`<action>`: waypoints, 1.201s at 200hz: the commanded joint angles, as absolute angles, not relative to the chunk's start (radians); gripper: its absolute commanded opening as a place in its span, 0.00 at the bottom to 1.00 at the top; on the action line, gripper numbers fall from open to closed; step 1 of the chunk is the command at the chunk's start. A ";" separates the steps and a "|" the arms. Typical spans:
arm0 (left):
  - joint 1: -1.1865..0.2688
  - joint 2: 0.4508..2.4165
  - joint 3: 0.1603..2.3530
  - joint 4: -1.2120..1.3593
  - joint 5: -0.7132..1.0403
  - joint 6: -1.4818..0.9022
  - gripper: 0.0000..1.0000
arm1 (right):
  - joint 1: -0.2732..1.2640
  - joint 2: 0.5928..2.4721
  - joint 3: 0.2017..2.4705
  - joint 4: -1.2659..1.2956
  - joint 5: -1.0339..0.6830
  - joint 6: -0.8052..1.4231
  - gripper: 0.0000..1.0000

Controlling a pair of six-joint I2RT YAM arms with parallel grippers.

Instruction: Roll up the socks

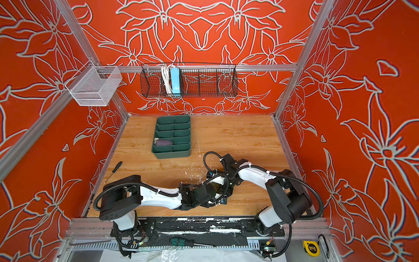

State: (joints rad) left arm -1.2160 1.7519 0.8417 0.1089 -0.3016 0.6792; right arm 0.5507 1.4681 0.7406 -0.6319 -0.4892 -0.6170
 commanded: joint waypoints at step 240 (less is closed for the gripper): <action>-0.780 2.391 1.754 -1.074 0.680 0.276 0.00 | 0.633 0.717 0.611 -0.736 -0.168 -0.969 0.68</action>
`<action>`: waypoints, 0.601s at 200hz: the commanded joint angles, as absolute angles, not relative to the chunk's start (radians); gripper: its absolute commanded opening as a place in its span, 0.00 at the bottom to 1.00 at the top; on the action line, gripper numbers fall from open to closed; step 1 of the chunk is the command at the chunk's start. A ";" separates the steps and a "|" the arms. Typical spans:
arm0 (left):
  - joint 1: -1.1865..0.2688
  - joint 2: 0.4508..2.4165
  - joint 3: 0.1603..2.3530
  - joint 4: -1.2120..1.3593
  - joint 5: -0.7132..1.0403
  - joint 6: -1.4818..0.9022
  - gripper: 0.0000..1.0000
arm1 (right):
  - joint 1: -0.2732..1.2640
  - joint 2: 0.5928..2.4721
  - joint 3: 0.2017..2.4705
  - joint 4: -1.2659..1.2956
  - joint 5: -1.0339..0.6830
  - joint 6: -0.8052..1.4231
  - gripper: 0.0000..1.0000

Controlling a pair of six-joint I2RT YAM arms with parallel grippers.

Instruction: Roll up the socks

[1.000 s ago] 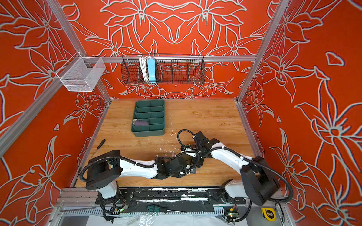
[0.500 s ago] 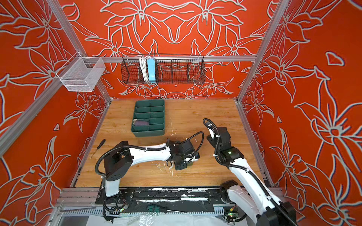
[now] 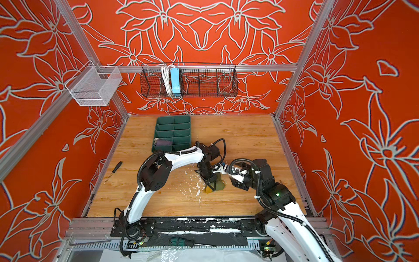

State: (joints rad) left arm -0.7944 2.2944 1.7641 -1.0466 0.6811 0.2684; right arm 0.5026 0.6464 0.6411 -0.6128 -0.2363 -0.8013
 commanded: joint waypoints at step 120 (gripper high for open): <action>-0.775 2.394 1.703 -1.033 0.696 0.284 0.00 | 0.791 1.224 0.510 -0.210 -0.003 -0.889 0.61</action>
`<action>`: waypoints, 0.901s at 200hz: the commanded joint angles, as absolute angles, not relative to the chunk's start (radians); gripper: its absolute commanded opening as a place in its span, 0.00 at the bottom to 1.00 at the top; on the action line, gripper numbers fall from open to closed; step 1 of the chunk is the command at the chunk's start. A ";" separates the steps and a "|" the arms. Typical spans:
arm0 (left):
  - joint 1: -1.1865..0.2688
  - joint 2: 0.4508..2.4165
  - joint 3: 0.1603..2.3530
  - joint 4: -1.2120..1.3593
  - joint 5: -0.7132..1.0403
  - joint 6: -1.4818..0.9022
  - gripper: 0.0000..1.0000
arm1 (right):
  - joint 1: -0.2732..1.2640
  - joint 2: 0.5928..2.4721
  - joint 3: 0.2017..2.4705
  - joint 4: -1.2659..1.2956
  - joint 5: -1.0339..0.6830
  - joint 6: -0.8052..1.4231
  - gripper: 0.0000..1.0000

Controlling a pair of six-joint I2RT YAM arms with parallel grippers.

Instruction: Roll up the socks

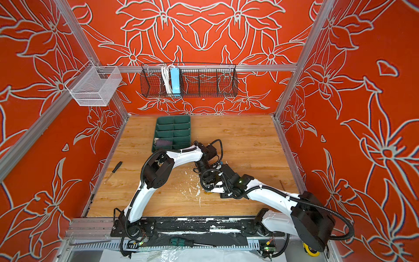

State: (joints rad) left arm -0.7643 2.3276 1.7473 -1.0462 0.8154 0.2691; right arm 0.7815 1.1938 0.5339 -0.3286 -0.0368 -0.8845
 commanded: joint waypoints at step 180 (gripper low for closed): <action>-0.743 1.577 1.241 -0.351 -0.121 0.361 0.97 | 0.840 1.367 0.659 -0.656 -0.127 -0.741 0.00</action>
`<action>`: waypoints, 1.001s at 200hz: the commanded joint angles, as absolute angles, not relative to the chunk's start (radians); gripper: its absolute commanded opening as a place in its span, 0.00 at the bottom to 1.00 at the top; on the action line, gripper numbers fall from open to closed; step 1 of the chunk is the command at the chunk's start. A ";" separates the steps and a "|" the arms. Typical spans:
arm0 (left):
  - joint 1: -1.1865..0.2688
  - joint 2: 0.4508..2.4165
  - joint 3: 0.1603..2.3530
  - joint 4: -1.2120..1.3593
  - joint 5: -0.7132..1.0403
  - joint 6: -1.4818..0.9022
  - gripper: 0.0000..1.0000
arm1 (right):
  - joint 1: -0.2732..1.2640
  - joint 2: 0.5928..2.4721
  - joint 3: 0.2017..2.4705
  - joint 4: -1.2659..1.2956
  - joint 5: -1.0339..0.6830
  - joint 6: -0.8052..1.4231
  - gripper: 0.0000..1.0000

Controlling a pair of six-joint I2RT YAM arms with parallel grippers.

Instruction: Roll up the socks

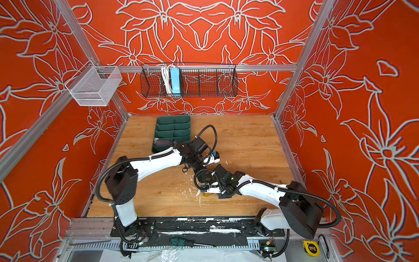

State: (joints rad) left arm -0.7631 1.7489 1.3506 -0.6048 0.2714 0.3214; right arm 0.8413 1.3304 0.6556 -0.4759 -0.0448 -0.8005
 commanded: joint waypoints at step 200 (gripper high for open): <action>-1.189 1.045 0.699 -0.093 -0.157 0.799 0.97 | 0.651 1.730 0.911 -0.837 -0.437 -0.672 0.00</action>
